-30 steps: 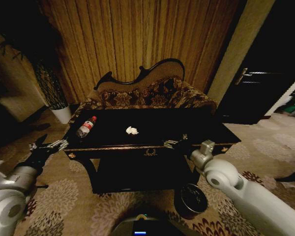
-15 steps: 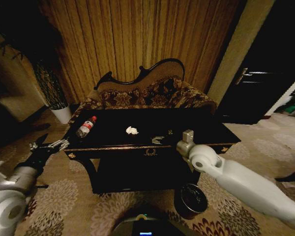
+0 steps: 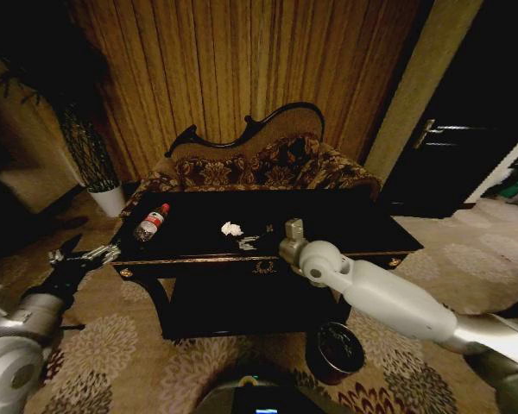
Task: Move to the front of the table and place the trash on the table into the trash bin.
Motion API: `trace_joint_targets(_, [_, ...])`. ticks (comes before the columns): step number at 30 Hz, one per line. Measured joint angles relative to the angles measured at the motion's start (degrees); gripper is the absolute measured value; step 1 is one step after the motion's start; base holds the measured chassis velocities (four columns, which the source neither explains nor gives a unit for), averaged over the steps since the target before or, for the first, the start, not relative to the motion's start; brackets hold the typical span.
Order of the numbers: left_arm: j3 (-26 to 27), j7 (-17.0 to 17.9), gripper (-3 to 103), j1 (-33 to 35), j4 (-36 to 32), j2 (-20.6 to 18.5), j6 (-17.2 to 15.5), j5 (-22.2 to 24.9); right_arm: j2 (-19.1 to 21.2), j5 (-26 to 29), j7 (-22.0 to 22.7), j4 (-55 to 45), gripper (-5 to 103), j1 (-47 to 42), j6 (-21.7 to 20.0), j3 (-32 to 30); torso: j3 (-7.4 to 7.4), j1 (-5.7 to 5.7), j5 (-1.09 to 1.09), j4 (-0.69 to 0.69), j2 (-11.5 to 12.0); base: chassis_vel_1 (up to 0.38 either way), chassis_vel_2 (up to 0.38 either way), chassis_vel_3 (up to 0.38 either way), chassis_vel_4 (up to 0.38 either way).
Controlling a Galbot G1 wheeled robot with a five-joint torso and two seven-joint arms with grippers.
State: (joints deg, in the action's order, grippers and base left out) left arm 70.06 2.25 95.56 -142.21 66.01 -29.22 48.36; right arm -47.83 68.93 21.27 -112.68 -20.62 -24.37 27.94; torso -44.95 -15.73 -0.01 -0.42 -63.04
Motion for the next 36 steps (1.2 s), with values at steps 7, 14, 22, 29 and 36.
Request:
trace_joint_targets(7, [0.0,0.0,100,0.2,-0.4,0.3,0.0,0.0,-2.6,-0.1,0.5,3.0,100,1.8,-0.1,1.4,0.0,0.0,0.01,0.0,0.0,0.0,0.0,0.0,0.0])
trace_joint_targets(14, [-0.3,0.0,100,0.1,-0.8,0.4,0.0,0.1,-4.1,-0.2,0.5,5.1,100,3.4,-0.2,2.2,0.0,0.0,0.01,0.0,0.0,0.0,0.0,0.0,0.0])
trace_joint_targets(22, [-0.1,0.0,100,0.2,-1.0,0.6,0.0,0.1,-5.8,-1.2,0.6,7.8,100,4.6,-0.4,4.2,0.0,0.0,0.02,0.0,0.0,0.0,0.0,0.0,0.0])
trace_joint_targets(29, [-0.1,0.0,100,0.2,-1.0,0.8,0.0,0.1,-7.1,-2.1,0.6,9.1,103,5.2,-0.4,5.1,0.0,0.0,0.01,0.0,0.0,0.0,0.0,0.0,0.0])
trace_joint_targets(36, [-0.3,0.0,100,0.1,-1.1,1.2,0.0,0.1,-7.4,-3.0,1.1,9.2,79,4.6,0.4,5.6,0.0,0.0,0.01,0.0,0.0,0.0,0.0,0.0,0.0])
